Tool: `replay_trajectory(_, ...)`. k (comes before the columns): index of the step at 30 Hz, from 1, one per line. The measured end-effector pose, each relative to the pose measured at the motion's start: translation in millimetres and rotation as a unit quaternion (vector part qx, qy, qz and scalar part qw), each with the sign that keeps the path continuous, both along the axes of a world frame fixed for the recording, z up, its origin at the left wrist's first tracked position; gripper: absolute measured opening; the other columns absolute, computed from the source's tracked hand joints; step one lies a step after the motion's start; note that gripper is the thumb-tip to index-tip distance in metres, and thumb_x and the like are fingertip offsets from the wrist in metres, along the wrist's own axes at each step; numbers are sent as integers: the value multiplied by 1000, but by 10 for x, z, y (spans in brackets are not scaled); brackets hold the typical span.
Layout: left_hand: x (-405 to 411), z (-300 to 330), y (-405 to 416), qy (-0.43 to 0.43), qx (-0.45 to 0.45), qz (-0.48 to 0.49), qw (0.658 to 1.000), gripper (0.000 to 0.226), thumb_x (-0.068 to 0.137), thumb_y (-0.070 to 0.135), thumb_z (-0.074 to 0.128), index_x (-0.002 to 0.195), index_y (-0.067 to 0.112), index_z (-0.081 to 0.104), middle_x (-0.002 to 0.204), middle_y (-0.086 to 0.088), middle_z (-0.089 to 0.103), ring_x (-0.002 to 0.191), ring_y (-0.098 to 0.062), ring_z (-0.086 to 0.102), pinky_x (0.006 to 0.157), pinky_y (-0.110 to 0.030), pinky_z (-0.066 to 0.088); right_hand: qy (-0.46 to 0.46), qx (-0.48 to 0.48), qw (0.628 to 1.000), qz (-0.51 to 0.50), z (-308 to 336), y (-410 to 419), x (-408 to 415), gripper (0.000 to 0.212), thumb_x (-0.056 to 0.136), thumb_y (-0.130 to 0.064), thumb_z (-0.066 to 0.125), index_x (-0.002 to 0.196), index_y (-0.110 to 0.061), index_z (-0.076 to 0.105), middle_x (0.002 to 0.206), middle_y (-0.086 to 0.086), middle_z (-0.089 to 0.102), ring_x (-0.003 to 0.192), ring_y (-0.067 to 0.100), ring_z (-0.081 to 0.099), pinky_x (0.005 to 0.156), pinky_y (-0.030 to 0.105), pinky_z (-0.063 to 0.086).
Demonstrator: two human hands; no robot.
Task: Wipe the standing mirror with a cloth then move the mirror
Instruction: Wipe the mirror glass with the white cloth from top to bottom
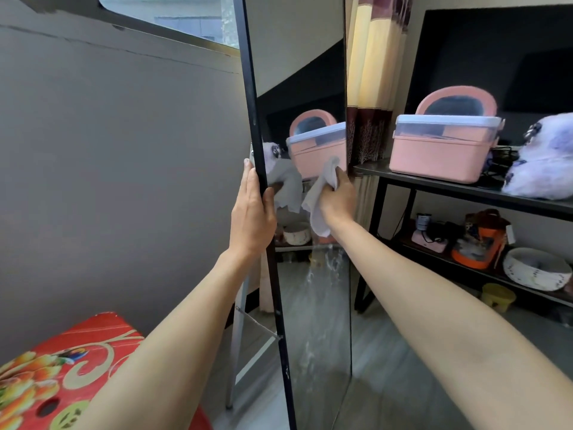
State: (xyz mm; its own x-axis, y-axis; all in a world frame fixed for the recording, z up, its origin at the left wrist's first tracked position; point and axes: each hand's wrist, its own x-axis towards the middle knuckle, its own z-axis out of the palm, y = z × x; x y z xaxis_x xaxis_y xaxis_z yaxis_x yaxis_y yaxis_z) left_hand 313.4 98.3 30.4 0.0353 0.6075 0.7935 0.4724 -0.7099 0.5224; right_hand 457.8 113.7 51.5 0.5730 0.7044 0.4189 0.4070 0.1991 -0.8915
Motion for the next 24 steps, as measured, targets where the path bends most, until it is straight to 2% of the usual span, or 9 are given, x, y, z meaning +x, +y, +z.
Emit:
replay_trajectory(7,16,-1,84,-7,-19,-11,1000,51,99,14,37,147,9,18,156,-4,15,139,-21,27,98,-21,28,-104,33,994,-7,383,203,-66,36,94,-22,39,129,-23,49,116,14,53,100,30,57,92,42,48)
replay_trajectory(10,-10,0,96,-6,-31,-4,999,51,100,16,36,147,11,18,156,-1,14,138,-21,30,97,-24,30,-84,48,995,7,381,370,-136,33,96,-33,39,124,-22,52,112,10,58,102,28,60,77,28,49)
replay_trajectory(11,-16,-4,102,-4,-32,-2,999,51,100,16,36,147,11,19,156,0,14,137,-21,30,96,-25,31,-72,39,997,7,315,384,-140,34,96,-31,40,125,-20,52,113,11,58,104,29,59,77,25,47)
replay_trajectory(14,-5,-20,109,-8,-31,-7,999,49,99,18,37,145,11,23,156,1,14,137,-21,30,95,-28,33,-76,-2,997,-28,-114,331,-110,36,94,-14,42,129,-15,51,122,12,56,109,28,57,84,25,42)
replay_trajectory(16,19,-37,121,-17,-32,-7,999,48,99,18,37,145,11,24,156,2,14,138,-20,30,95,-31,35,-20,-46,998,-39,-510,205,-100,33,93,-8,39,122,-11,56,120,13,57,109,28,57,81,24,39)
replay_trajectory(18,34,-47,137,-23,-33,-7,999,48,100,19,36,146,12,22,156,4,13,138,-20,30,95,-35,37,23,-135,990,-35,-882,49,-70,30,95,-7,36,117,-5,56,122,15,56,113,29,55,80,23,34)
replay_trajectory(20,53,-54,141,-25,-36,-8,999,49,100,19,35,146,11,20,157,4,12,139,-21,28,98,-38,38,32,-247,968,-32,-1133,-87,5,24,95,-10,38,109,-2,56,124,18,57,115,32,54,80,26,38)
replay_trajectory(21,67,-57,137,-27,-36,-10,999,49,100,18,35,146,11,19,157,3,12,140,-21,26,100,-39,38,38,-278,959,-46,-1169,-157,43,27,95,-13,41,113,1,56,124,19,58,115,32,55,83,29,41)
replay_trajectory(24,114,-73,140,-43,-28,-11,999,50,100,14,35,146,7,19,156,-4,15,142,-22,20,108,-40,33,60,-258,962,-69,-968,-225,138,32,93,-17,42,115,-4,60,118,16,62,109,33,58,78,27,41)
